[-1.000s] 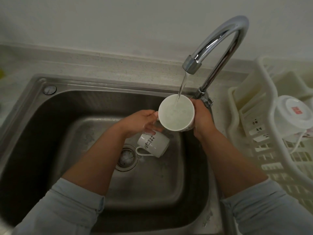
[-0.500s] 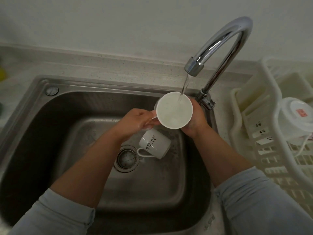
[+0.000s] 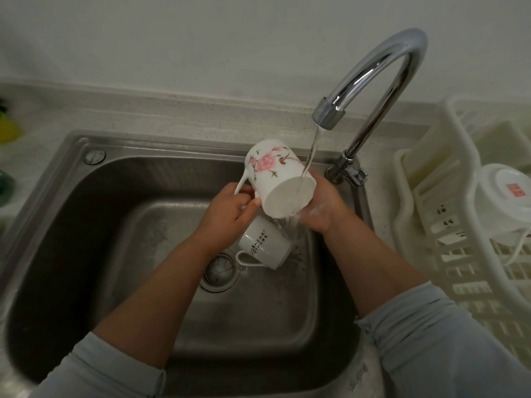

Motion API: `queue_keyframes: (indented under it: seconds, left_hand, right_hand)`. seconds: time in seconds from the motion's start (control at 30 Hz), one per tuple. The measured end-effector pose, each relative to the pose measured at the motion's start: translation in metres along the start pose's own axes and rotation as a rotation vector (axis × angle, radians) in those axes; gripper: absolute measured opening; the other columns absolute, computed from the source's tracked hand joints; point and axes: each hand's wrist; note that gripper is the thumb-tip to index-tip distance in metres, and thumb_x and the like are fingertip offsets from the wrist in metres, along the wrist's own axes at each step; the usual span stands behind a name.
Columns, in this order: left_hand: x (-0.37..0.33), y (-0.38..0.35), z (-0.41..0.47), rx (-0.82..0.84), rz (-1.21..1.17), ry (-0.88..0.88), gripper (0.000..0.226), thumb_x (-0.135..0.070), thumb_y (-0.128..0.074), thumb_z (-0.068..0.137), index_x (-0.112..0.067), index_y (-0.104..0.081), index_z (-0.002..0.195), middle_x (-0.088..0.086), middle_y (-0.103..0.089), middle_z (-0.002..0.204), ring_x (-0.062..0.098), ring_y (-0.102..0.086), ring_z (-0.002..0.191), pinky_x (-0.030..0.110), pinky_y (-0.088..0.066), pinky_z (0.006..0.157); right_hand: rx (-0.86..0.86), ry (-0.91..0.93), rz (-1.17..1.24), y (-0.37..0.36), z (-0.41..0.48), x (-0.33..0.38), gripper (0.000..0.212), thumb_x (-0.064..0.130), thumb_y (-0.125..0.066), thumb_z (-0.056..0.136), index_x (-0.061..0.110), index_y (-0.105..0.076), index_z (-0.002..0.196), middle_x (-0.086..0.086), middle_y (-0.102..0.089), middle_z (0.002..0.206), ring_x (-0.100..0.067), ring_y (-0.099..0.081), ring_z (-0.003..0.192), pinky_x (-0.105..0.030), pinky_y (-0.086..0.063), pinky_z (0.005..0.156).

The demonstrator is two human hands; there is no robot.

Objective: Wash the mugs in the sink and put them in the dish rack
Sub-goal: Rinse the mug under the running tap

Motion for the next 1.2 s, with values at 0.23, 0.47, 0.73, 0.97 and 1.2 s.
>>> queue_keyframes:
  seconds: [0.23,0.47,0.73,0.97,1.2]
  left_hand:
    - [0.019,-0.004,-0.019,0.079,0.299,-0.161,0.037,-0.037,-0.051,0.09,-0.005,-0.068,0.081,0.014,-0.052,0.122,0.023,-0.059,0.094,0.031,-0.051,0.073]
    - [0.016,-0.013,-0.026,-0.003,0.44,-0.305,0.037,-0.036,-0.044,0.083,-0.006,-0.06,0.068,0.019,-0.06,0.099,0.022,-0.062,0.06,0.026,-0.046,0.042]
    - [0.022,-0.006,-0.028,-0.101,0.503,-0.274,0.022,-0.016,-0.076,0.073,0.0,-0.061,0.073,0.023,-0.059,0.093,0.024,-0.061,0.058,0.024,-0.046,0.043]
    - [0.026,-0.017,-0.026,-0.114,0.526,-0.3,0.034,-0.034,-0.042,0.082,-0.005,-0.055,0.071,0.015,-0.054,0.084,0.014,-0.047,0.059,0.018,-0.033,0.048]
    - [0.026,-0.031,-0.031,0.013,0.429,-0.228,0.024,-0.019,-0.071,0.082,-0.002,-0.057,0.073,0.017,-0.051,0.092,0.018,-0.046,0.059,0.028,-0.041,0.049]
  right_hand:
    - [-0.161,0.04,-0.247,0.014,0.001,-0.021,0.031,0.035,-0.045,0.097,0.013,-0.066,0.093,-0.01,-0.07,0.091,-0.025,-0.067,0.086,-0.041,-0.053,0.083]
    - [-0.219,0.18,-0.514,0.018,0.0,-0.032,0.049,0.047,-0.03,0.099,0.02,-0.066,0.08,-0.004,-0.07,0.074,-0.019,-0.067,0.075,-0.035,-0.054,0.079]
    - [-0.212,0.497,-0.759,-0.002,0.004,-0.04,0.051,0.054,-0.031,0.096,0.014,-0.06,0.106,-0.01,-0.069,0.099,-0.023,-0.067,0.093,-0.041,-0.055,0.084]
    - [-0.161,0.842,-0.933,0.015,-0.003,-0.058,0.084,0.046,-0.075,0.069,0.028,-0.029,0.137,-0.004,-0.047,0.134,-0.014,-0.053,0.117,-0.031,-0.051,0.091]
    - [-0.396,0.473,-0.895,0.004,0.006,-0.023,0.044,0.05,-0.034,0.096,0.015,-0.052,0.116,-0.004,-0.06,0.093,-0.016,-0.059,0.082,-0.03,-0.05,0.073]
Point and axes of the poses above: each hand's wrist, its own z-axis towards the middle knuckle, its own y-axis out of the back of the hand, x = y × z
